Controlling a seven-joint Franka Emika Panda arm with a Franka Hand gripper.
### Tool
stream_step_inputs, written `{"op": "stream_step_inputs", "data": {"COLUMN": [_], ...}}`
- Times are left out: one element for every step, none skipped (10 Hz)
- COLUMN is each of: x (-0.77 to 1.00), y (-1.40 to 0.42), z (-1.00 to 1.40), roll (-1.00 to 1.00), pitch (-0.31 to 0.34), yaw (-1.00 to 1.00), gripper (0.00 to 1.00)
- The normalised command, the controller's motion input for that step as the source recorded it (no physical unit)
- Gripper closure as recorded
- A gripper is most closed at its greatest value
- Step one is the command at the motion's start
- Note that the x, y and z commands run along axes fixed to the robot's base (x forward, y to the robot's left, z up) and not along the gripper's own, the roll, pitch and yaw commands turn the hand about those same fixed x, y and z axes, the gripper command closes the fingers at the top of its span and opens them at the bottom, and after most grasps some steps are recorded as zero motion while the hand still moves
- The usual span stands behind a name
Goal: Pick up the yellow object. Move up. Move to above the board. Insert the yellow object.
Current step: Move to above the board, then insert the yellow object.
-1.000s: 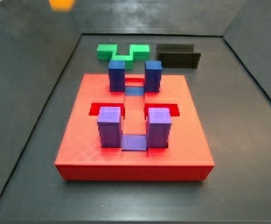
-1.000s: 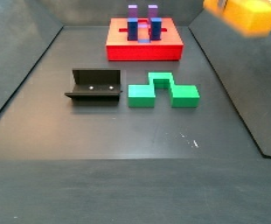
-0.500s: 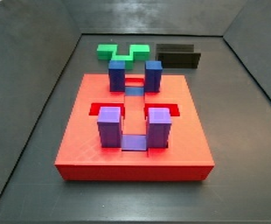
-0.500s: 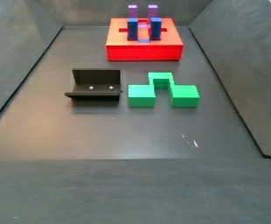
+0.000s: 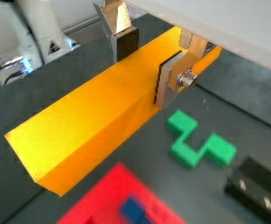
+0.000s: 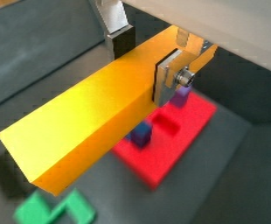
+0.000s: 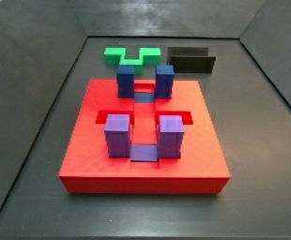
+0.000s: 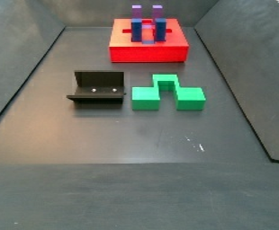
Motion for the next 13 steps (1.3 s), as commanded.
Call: {"op": "stream_step_inputs", "data": {"x": [1.02, 0.74, 0.44, 0.25, -0.07, 0.09, 0.0, -0.07, -0.01, 0.0, 0.0, 0.0, -0.04], "y": [-1.4, -0.93, -0.51, -0.28, 0.0, 0.0, 0.0, -0.09, -0.06, 0.0, 0.0, 0.0, 0.0], "z": [0.24, 0.16, 0.1, 0.07, 0.0, 0.0, -0.09, -0.07, 0.0, 0.0, 0.0, -0.15, -0.31], "roll": [0.03, 0.05, 0.08, 0.07, 0.0, 0.0, 0.03, 0.06, 0.12, 0.01, -0.01, 0.0, 0.05], "pitch": [0.152, 0.171, 0.171, 0.137, -0.006, 0.037, 0.0, -0.027, 0.0, 0.0, 0.0, -0.066, -0.15], "yaw": [-0.01, 0.0, 0.01, 0.0, -0.01, 0.0, 0.0, 0.0, 0.0, 0.0, 0.0, 0.0, 0.0], "gripper": [1.0, 1.0, 1.0, 1.0, 1.0, 1.0, 1.0, 1.0, 1.0, 1.0, 1.0, 1.0, 1.0]}}
